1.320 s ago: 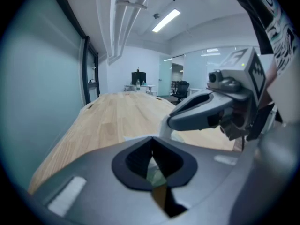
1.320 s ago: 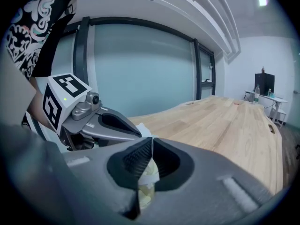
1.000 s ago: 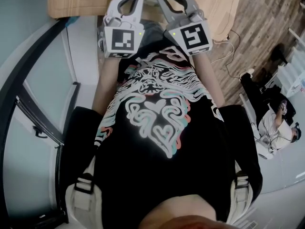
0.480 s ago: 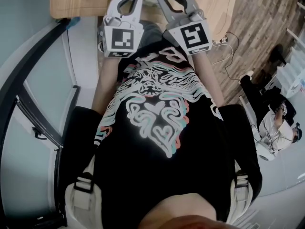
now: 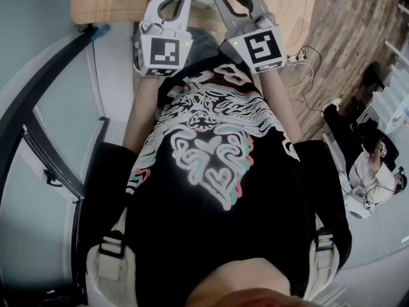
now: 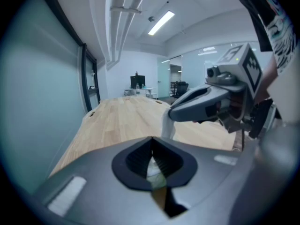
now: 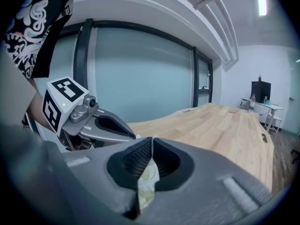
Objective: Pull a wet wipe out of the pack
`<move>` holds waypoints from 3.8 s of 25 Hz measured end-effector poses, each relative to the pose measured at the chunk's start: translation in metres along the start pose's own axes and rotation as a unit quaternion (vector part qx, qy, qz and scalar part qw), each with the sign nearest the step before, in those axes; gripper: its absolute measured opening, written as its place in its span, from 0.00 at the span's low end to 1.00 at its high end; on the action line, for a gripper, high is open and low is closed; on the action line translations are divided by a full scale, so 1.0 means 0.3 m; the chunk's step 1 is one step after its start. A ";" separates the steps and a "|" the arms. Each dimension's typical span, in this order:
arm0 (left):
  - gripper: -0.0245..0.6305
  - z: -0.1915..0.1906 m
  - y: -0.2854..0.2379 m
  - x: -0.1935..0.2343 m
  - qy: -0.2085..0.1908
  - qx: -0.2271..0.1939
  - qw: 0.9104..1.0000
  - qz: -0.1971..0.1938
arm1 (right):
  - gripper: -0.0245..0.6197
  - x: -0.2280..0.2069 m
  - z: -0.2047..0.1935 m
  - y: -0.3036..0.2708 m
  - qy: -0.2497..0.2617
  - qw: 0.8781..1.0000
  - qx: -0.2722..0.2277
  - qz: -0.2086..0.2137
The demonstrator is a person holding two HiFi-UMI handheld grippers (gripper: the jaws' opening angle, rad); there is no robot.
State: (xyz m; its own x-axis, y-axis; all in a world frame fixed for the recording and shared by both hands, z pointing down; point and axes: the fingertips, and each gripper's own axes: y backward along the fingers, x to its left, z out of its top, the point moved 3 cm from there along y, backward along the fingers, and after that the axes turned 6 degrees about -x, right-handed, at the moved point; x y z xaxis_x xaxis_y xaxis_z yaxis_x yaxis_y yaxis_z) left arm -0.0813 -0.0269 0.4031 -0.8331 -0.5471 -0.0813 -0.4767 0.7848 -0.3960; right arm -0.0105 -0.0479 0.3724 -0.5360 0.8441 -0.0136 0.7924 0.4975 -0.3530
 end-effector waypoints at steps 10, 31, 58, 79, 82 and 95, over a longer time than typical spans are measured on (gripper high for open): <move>0.02 0.001 0.013 0.003 -0.005 0.005 1.000 -0.002 | 0.05 -0.002 0.016 0.021 -0.001 1.000 -0.016 -0.009; 0.02 0.016 -0.034 -0.052 -0.033 0.009 0.998 -0.048 | 0.05 -0.058 -0.024 0.108 -0.031 0.997 -0.015 -0.062; 0.02 0.102 -0.197 -0.172 -0.064 -0.005 0.989 -0.134 | 0.05 -0.208 -0.152 0.296 -0.097 0.978 -0.009 -0.185; 0.02 0.072 -0.265 -0.309 -0.046 0.029 0.984 -0.170 | 0.05 -0.260 -0.265 0.373 -0.123 0.968 0.011 -0.217; 0.02 0.056 -0.278 -0.328 -0.039 0.039 0.983 -0.175 | 0.05 -0.275 -0.297 0.376 -0.131 0.967 0.019 -0.217; 0.02 0.053 -0.353 -0.377 -0.032 0.049 0.977 -0.206 | 0.05 -0.340 -0.413 0.366 -0.160 0.961 0.056 -0.220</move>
State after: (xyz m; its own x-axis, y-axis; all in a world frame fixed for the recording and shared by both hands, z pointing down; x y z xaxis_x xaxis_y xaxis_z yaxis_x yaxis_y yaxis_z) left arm 0.0679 -0.0528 0.4397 -0.5560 -0.8298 0.0479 -0.7356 0.4644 -0.4931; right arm 0.1673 -0.0546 0.4509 -0.8878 0.4442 -0.1202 0.4425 0.7523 -0.4882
